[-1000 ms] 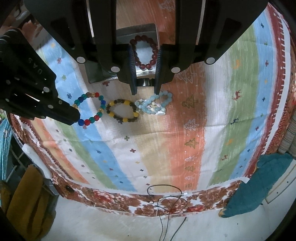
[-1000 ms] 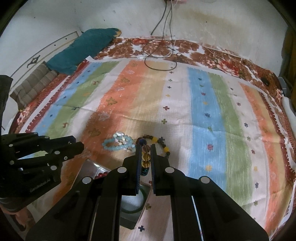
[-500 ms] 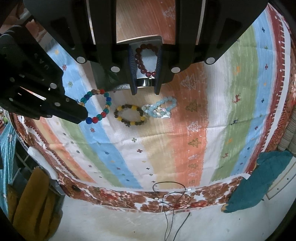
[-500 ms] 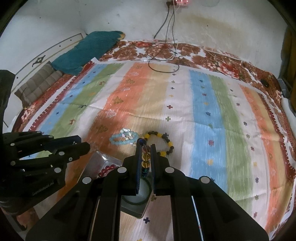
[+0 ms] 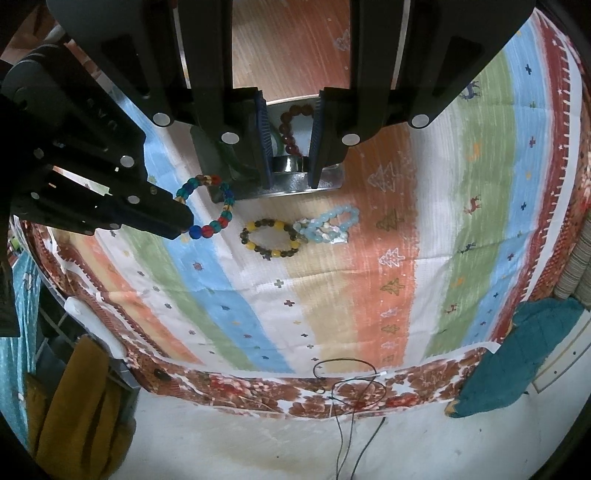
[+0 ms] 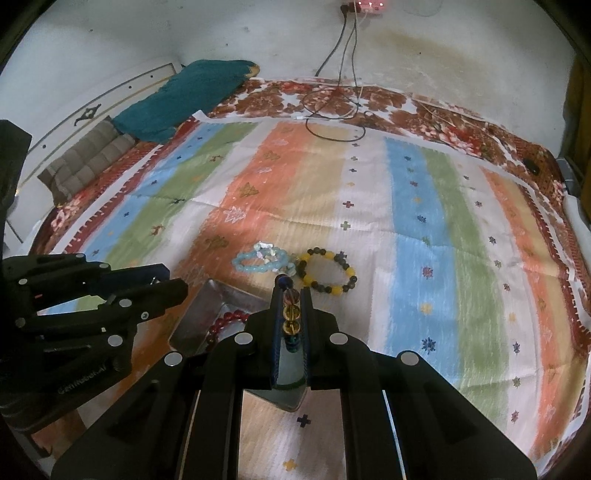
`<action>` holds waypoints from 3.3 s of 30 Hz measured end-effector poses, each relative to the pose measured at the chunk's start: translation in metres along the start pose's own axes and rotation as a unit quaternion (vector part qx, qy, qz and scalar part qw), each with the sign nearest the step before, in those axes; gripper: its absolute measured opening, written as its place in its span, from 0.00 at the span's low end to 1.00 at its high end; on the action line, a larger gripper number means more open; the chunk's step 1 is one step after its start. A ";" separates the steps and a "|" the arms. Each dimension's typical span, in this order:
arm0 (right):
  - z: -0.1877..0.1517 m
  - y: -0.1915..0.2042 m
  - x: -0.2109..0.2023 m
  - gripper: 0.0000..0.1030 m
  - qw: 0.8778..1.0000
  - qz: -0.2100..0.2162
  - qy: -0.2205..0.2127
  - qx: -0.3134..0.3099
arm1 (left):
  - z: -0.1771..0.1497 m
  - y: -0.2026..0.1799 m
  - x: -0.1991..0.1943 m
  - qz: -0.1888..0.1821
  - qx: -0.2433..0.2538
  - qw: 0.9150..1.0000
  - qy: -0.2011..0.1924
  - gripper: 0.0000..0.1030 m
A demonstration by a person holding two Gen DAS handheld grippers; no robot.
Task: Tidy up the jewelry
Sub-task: 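Carry the multicolour bracelet into the tin with the right tool and open it, then lift both open tools away from the tin, then move the left tool to the light blue bracelet while the right approaches the yellow-black bracelet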
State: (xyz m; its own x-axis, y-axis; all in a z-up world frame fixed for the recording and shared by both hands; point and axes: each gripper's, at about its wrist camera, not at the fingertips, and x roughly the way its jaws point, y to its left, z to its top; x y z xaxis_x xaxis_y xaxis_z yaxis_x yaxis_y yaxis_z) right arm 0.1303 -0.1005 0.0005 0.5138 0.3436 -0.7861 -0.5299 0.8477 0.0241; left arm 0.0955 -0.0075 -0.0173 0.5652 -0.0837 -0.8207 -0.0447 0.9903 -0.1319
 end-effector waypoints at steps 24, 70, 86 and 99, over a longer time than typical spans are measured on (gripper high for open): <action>-0.003 -0.016 0.004 0.37 0.999 -0.017 0.018 0.029 | -0.002 0.017 0.005 0.014 -0.038 0.999 0.020 0.39; 0.033 -0.039 0.061 0.75 0.996 -0.029 0.067 0.045 | 0.048 0.054 0.059 0.052 -0.069 0.995 0.052 0.63; 0.038 -0.053 0.097 0.78 0.993 -0.040 0.102 0.050 | 0.061 0.060 0.087 0.062 -0.064 0.993 0.076 0.68; 0.042 -0.056 0.122 0.78 0.990 -0.041 0.125 0.044 | 0.067 0.072 0.122 0.061 -0.069 0.990 0.105 0.68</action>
State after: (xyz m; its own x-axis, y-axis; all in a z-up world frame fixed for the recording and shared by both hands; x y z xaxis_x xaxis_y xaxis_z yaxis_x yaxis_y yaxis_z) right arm 0.2508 -0.0888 -0.0703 0.3642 0.1714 -0.9154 -0.4274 0.9041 -0.0007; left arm 0.2167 0.0614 -0.0896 0.3664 0.0003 -0.9305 -0.2229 0.9709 -0.0875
